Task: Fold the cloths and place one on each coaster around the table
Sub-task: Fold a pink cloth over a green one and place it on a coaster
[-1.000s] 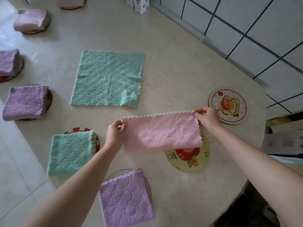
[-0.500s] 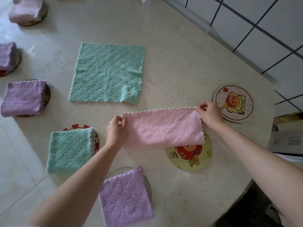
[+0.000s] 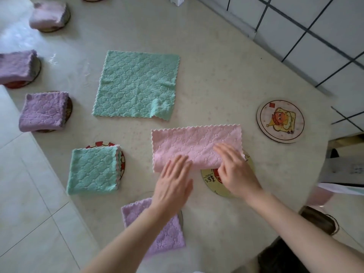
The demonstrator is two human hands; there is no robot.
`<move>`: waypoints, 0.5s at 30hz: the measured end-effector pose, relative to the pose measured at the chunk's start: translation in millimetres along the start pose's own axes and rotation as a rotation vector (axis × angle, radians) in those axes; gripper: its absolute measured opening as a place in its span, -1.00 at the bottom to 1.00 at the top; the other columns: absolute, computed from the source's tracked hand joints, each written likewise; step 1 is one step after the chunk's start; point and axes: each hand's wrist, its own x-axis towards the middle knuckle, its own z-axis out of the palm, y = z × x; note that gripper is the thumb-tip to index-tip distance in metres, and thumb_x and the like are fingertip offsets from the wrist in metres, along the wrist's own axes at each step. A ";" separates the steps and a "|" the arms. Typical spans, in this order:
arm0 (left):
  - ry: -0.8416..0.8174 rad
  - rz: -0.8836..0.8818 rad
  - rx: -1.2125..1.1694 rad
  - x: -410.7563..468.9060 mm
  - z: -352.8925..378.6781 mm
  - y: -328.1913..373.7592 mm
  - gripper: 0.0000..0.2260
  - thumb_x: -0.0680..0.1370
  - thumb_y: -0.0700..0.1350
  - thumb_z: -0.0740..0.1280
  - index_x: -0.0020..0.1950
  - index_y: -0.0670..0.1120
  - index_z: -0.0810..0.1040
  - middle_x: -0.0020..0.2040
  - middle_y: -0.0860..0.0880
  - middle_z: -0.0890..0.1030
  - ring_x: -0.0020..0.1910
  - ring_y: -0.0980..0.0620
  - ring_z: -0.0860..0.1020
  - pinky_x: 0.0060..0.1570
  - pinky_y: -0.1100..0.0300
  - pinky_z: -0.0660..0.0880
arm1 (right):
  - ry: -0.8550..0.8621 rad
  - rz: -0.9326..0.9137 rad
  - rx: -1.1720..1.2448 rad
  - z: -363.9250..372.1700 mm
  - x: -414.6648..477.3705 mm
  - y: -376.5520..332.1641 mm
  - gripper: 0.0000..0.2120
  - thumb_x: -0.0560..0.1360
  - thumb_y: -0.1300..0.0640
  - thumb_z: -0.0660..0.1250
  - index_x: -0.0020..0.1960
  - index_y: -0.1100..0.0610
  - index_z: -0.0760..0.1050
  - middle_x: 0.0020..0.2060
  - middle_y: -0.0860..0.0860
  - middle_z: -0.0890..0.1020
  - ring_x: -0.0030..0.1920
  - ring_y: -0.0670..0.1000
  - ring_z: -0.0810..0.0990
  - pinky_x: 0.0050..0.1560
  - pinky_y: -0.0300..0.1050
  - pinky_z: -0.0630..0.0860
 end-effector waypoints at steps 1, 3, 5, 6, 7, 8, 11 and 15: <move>-0.030 0.045 0.019 -2.0 6.6 5.9 -0.52 0.57 0.00 0.13 0.46 -0.14 0.29 0.49 -0.08 0.28 0.50 -0.06 0.18 0.45 -0.02 0.13 | -0.038 -0.046 -0.064 8.2 -4.4 -2.8 -0.47 0.44 0.37 0.13 0.42 0.25 0.30 0.39 0.12 0.39 0.44 0.06 0.28 0.48 -0.09 0.13; -0.068 0.047 0.056 -2.5 14.9 12.8 -0.49 0.57 0.01 0.11 0.50 -0.13 0.23 0.53 -0.06 0.20 0.53 -0.04 0.08 0.46 0.00 0.04 | -0.099 -0.092 -0.161 20.4 -11.4 -5.5 -0.42 0.41 0.32 0.03 0.44 0.25 0.27 0.41 0.14 0.36 0.45 0.11 0.27 0.47 -0.02 0.16; -0.101 0.001 0.081 -2.3 18.6 13.7 -0.47 0.58 0.02 0.09 0.53 -0.12 0.18 0.54 -0.05 0.15 0.54 -0.05 0.04 0.46 0.00 0.00 | -0.126 -0.101 -0.223 25.4 -16.0 -3.3 -0.41 0.42 0.28 -0.05 0.45 0.25 0.26 0.42 0.14 0.35 0.45 0.12 0.26 0.45 0.06 0.22; -0.116 -0.019 0.092 -3.2 20.3 12.6 -0.46 0.58 0.03 0.08 0.53 -0.12 0.16 0.55 -0.05 0.13 0.53 -0.06 0.04 0.45 -0.01 0.00 | -0.130 -0.105 -0.245 26.2 -18.5 0.0 -0.42 0.43 0.28 -0.06 0.44 0.25 0.27 0.42 0.15 0.35 0.45 0.13 0.27 0.44 0.07 0.23; -0.131 -0.037 0.100 -4.8 21.8 11.0 -0.45 0.58 0.04 0.07 0.54 -0.12 0.14 0.55 -0.05 0.12 0.53 -0.07 0.03 0.44 -0.02 0.00 | -0.127 -0.111 -0.263 26.5 -22.0 4.8 -0.43 0.44 0.29 -0.07 0.44 0.24 0.28 0.41 0.15 0.35 0.45 0.13 0.27 0.44 0.07 0.23; -0.146 -0.055 0.108 -7.8 22.5 9.4 -0.45 0.57 0.05 0.06 0.54 -0.11 0.14 0.55 -0.04 0.11 0.53 -0.08 0.03 0.44 -0.03 0.01 | -0.127 -0.115 -0.278 26.4 -26.1 10.4 -0.43 0.44 0.31 -0.07 0.44 0.23 0.28 0.42 0.15 0.35 0.45 0.13 0.27 0.44 0.06 0.22; -0.165 -0.095 0.164 -21.1 23.8 -0.1 -0.44 0.57 0.08 0.04 0.54 -0.11 0.13 0.54 -0.04 0.12 0.53 -0.11 0.05 0.43 -0.07 0.01 | -0.134 -0.124 -0.314 21.8 -40.9 26.5 -0.40 0.44 0.41 -0.01 0.47 0.20 0.22 0.46 0.14 0.26 0.48 0.13 0.19 0.46 0.08 0.19; -0.155 -0.169 0.194 -38.2 22.3 -12.6 -0.44 0.57 0.08 0.08 0.53 -0.13 0.17 0.53 -0.06 0.16 0.52 -0.10 0.11 0.42 -0.07 0.04 | -0.139 -0.106 -0.342 10.5 -57.7 39.5 -0.30 0.38 0.50 0.14 0.49 0.20 0.17 0.48 0.11 0.21 0.50 0.09 0.13 0.46 0.05 0.17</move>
